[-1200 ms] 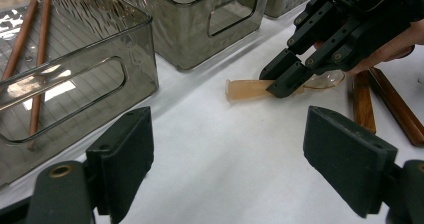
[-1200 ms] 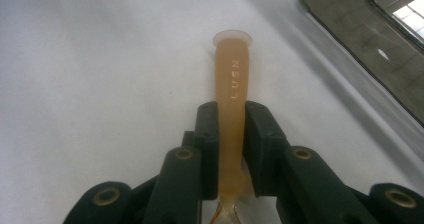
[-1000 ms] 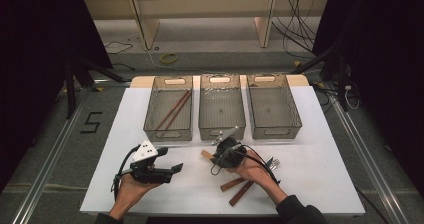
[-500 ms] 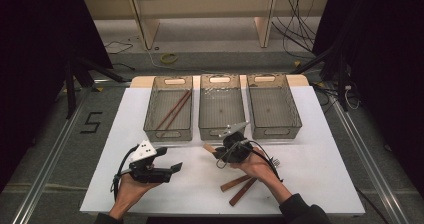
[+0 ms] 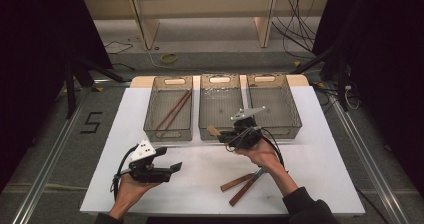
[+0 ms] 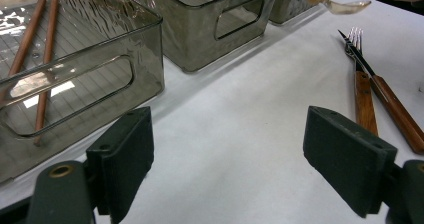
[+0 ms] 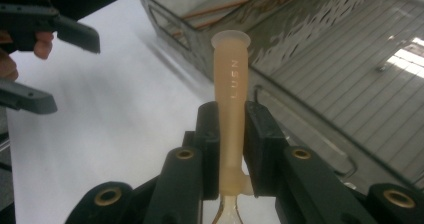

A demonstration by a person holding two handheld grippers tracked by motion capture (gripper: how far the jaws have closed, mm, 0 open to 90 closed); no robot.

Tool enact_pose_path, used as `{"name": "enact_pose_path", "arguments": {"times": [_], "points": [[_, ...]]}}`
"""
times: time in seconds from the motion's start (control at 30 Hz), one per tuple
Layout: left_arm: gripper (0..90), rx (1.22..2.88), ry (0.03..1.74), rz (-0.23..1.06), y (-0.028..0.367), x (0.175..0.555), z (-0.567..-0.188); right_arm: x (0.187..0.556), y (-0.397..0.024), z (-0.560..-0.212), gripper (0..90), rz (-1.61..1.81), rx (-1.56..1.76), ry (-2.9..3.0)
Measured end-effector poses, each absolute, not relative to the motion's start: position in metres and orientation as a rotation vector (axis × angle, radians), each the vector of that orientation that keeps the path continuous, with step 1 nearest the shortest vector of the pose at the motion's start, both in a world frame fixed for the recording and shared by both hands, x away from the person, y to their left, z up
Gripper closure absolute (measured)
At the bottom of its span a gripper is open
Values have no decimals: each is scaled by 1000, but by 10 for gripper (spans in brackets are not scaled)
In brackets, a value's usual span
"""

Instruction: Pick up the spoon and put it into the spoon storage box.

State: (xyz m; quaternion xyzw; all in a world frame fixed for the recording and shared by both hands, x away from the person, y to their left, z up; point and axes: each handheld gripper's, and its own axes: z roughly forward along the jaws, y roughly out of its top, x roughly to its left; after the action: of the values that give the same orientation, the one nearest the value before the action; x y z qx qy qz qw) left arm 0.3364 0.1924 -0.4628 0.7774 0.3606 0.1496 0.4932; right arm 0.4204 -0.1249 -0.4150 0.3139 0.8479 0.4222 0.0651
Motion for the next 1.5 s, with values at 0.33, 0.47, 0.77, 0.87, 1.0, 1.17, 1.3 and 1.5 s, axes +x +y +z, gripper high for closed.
{"name": "enact_pose_path", "arguments": {"times": [0.33,0.47,0.77,0.87,1.0,1.17,1.3,1.5], "points": [[196,1876,870,371,194,336,-462,435,-132,-399,785,1279,973,2490],[196,1870,875,371,194,337,-463,442,-136,-393,784,1279,984,2464],[196,1870,875,371,194,337,-464,461,-139,-382,784,1257,1018,2412],[196,1868,875,373,194,337,-464,468,-139,-380,784,1249,1032,2399],[196,1870,874,375,195,337,-464,476,-138,-379,784,1237,1044,2388],[196,1874,872,375,195,337,-464,487,-134,-380,784,1214,1069,2377],[196,1874,871,374,195,337,-464,496,-131,-381,783,1201,1091,2371],[196,1873,869,374,195,337,-464,508,-124,-384,782,1172,1113,2367]]}}
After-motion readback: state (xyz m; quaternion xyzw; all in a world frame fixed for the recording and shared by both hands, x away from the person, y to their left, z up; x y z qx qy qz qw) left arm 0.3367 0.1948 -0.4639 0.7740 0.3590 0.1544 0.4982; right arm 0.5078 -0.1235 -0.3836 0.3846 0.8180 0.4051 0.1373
